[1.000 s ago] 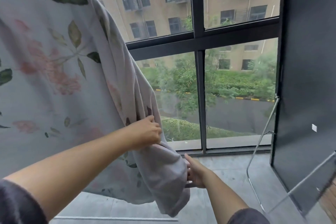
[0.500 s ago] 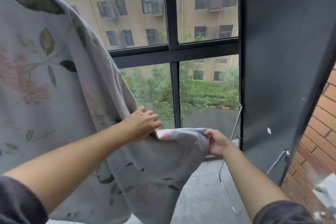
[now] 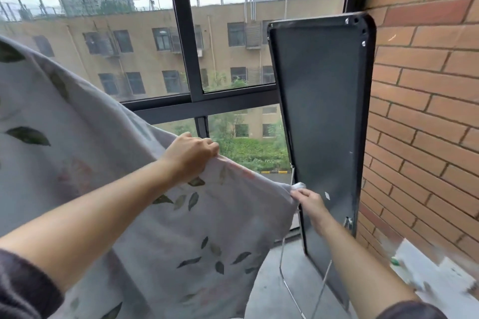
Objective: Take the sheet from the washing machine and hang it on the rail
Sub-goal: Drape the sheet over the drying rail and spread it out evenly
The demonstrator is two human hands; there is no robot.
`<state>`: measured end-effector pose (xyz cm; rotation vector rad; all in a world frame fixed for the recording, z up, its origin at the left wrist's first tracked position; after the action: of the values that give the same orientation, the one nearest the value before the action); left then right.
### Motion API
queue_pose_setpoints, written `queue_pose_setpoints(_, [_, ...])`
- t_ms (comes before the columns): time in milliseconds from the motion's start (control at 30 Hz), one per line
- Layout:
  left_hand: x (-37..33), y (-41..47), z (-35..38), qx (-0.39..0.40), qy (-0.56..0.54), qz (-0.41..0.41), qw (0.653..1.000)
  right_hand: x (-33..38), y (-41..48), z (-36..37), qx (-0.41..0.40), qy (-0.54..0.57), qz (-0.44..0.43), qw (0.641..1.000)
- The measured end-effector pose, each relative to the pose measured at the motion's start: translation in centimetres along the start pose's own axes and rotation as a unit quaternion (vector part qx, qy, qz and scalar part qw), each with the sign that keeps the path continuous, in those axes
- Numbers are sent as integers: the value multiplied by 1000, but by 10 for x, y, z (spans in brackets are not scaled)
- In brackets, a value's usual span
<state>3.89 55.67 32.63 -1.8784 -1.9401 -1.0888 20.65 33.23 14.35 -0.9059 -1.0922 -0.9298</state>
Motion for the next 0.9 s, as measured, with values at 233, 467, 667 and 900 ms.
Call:
queue_pose_setpoints(233, [-7,13,-11,-44,-11,29,999,0,14,-4,0,50,48,998])
queue_pose_setpoints(467, [-4,15,-6,-32,-20,34,999,7,5,-23,55,193,64,978])
queue_pose_setpoints(667, [-9,28,-10,-33,-14,19,999,26,0,-39,114,225,106,962])
queue_pose_setpoints(900, [-18,31,-13,4,20,30,999,22,-18,-44,183,238,212,930])
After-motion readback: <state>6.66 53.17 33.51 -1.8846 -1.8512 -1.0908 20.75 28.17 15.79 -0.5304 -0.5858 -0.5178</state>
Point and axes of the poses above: each hand's wrist, its own y-axis towards the middle knuckle, its own z-axis out of the palm, x = y × z, the point moved 2 cm from there along y, towards the middle knuckle, and after that the axes turned 15 degrees about y, right-handed, at the moved point
